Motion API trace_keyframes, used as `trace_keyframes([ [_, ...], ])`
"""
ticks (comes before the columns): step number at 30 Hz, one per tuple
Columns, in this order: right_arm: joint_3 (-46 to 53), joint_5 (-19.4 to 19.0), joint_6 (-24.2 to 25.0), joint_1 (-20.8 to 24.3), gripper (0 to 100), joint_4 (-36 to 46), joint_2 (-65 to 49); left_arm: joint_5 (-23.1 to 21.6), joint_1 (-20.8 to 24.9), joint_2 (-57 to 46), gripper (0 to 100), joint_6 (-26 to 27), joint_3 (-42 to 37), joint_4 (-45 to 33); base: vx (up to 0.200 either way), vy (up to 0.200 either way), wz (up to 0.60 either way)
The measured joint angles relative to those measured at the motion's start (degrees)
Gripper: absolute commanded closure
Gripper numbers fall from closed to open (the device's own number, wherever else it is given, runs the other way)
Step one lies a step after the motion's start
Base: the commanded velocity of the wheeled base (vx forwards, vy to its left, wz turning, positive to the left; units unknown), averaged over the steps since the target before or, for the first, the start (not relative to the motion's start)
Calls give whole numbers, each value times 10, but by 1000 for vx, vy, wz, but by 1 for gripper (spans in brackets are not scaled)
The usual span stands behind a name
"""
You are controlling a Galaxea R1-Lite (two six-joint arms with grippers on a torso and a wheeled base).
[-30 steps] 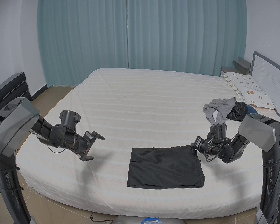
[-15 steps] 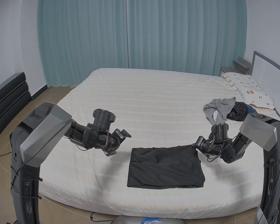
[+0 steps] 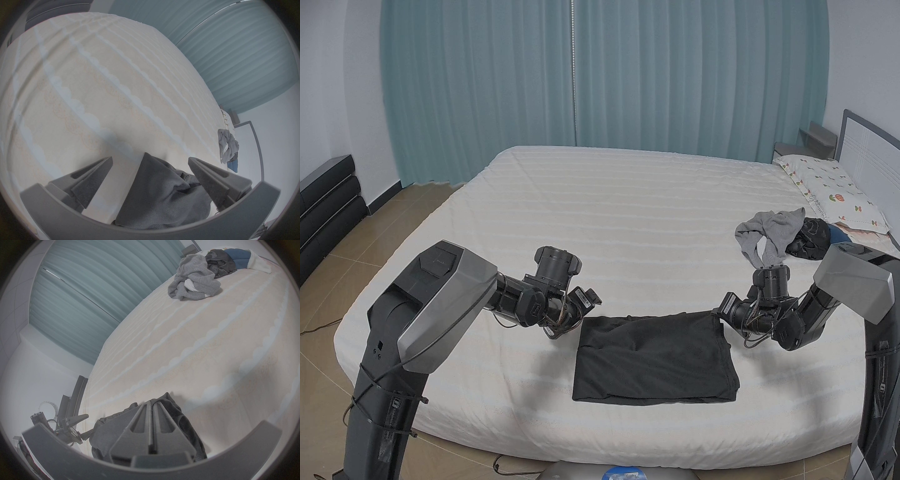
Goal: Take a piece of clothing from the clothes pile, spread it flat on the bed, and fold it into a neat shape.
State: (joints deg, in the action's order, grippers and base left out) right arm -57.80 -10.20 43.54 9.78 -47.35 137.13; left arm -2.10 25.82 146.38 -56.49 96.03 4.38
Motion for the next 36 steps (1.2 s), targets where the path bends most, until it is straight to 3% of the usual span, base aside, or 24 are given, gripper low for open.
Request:
trace_keyframes([
  [2,0,0,0,0,100,0,0,-1,3,2,0,0,1,0,0,0,0],
  [3,0,0,0,0,100,0,0,-1,4,3,100,0,1,0,0,0,0],
  [36,-43,-1,-2,-19,100,26,7,25,-13,-2,100,-42,-4,2,0,0,0],
])
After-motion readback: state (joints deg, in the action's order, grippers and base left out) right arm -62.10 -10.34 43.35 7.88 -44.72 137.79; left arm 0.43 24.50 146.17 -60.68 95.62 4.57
